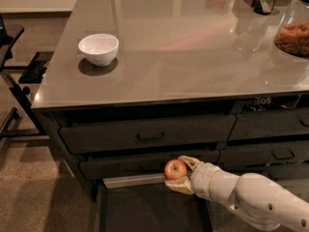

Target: Place apple into bottom drawer

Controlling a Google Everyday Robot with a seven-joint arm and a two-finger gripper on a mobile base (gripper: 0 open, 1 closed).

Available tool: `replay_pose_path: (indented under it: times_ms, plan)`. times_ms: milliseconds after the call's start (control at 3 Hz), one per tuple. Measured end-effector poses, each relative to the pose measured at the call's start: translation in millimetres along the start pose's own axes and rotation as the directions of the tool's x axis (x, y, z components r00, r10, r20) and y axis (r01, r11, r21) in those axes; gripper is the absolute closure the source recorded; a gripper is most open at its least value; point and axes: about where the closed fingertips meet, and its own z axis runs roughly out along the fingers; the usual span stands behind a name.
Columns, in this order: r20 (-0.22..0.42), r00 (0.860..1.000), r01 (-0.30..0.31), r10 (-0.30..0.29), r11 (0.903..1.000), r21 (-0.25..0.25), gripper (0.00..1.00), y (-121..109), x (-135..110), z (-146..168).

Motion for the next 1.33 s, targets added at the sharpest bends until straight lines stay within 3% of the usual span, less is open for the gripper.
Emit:
replay_pose_path:
  times_ms: [333, 667, 1000, 1333]
  plan:
    - [-0.055, 0.998, -0.044, 0.044, 0.999, 0.007, 1.0, 6.4, 38.8, 20.8]
    - [-0.084, 0.996, -0.038, 0.042, 0.9976, 0.058, 1.0, 5.6, 84.6, 43.2]
    - [-0.067, 0.998, -0.013, 0.018, 0.998, 0.062, 1.0, 3.9, 130.8, 64.5]
    - [-0.044, 0.998, 0.039, -0.041, 0.9989, -0.025, 1.0, 12.8, 163.2, 90.8]
